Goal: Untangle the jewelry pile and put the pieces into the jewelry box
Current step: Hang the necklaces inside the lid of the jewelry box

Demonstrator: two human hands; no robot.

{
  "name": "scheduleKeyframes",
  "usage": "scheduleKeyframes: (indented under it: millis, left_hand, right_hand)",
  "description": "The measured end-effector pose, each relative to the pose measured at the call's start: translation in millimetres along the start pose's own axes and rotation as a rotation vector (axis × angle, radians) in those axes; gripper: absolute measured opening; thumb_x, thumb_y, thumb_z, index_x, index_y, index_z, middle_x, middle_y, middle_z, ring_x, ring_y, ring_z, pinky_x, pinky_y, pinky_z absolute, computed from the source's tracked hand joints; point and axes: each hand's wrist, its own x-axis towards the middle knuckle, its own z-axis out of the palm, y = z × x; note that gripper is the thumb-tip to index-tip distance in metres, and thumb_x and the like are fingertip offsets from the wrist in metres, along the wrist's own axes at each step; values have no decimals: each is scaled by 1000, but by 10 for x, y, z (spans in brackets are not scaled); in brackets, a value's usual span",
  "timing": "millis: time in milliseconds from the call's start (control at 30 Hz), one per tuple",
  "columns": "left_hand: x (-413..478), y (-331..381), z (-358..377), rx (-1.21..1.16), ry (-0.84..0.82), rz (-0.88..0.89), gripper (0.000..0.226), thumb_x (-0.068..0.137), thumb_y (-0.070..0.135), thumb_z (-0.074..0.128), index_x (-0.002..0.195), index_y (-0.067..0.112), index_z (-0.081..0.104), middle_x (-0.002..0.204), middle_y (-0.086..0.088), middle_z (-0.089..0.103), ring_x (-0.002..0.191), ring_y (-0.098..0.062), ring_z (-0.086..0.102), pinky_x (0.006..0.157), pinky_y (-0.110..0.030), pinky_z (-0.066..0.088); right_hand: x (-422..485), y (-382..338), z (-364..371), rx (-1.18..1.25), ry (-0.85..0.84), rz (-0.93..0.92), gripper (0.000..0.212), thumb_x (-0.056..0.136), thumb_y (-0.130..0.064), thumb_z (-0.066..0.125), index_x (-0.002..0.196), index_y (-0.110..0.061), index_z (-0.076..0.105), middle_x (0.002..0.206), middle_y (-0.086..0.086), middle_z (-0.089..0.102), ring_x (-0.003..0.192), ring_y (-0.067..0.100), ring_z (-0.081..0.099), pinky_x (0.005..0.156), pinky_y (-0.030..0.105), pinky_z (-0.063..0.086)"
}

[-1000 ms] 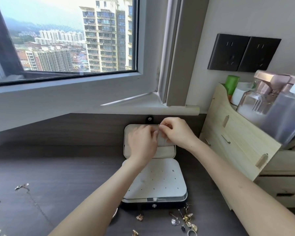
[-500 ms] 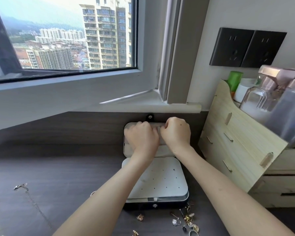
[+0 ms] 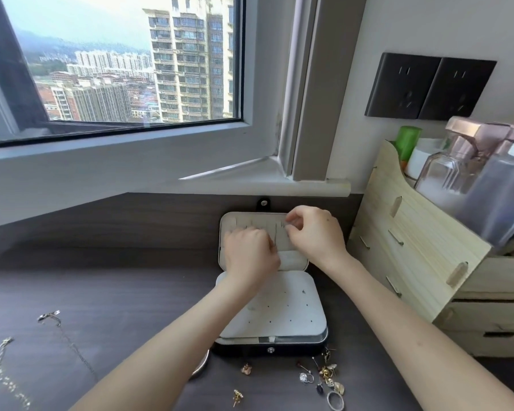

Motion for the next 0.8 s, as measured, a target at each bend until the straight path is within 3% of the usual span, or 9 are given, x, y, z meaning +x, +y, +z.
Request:
scheduleKeyframes:
  millis: [100,267,433,500,600,700,800]
  left_hand:
    - [-20,-15,-98,65,-72,-8,20,78,15,52,82,16,72,83,-2,66,77,-26,53,63,-30,21]
    - [-145,-126,-396,-15,-17,-9,20,79,15,56,86,23,74,86,1,68,86,-26,58,69,-29,26]
    - [-388,-489,-893,-46,-94,-124,18,79,19,57,84,27,73,92,4,68,91,-22,60,74,-29,41]
    - [-529,-666,-1115,-49,-152,-197,17,77,17,59,80,26,73,88,5,70,89,-20,61,71,-27,42]
    - [-750,-898,-1433,-60,-257,-293,13,77,16,60,77,23,71,78,7,70,80,-16,63,63,-23,41]
    - [-980,-1118,-1640,-111,-321,-363,10,77,19,63,73,27,68,64,13,59,72,-14,57,57,-20,37]
    - [-1199,-1261,-1736,-240,-384,-397,4,64,32,62,65,30,66,58,14,57,60,-7,52,58,-22,37]
  right_hand:
    - [-49,-18,-49,-46,30,-2,23,90,-14,56,110,-16,66,99,2,70,94,22,63,79,30,49]
    - [-218,-181,-144,-23,6,-39,22,90,-10,55,108,-14,67,97,2,69,91,19,63,72,25,45]
    - [-722,-638,-121,97,-260,-179,12,86,-26,64,90,-18,72,80,-8,64,80,11,58,73,30,50]
    - [-976,-837,-25,95,-393,-266,12,84,-28,66,85,-19,72,77,-7,63,75,10,53,69,28,45]
    - [-1331,-1066,189,72,-490,-448,14,85,-31,65,91,-21,73,89,-4,65,84,14,52,74,31,42]
    - [-1600,-1169,413,-24,-474,-646,27,84,-38,65,100,-17,73,93,4,64,90,24,51,73,34,42]
    - [-1758,-1181,580,-119,-397,-770,28,78,-39,57,78,-17,74,73,4,61,72,28,55,56,31,45]
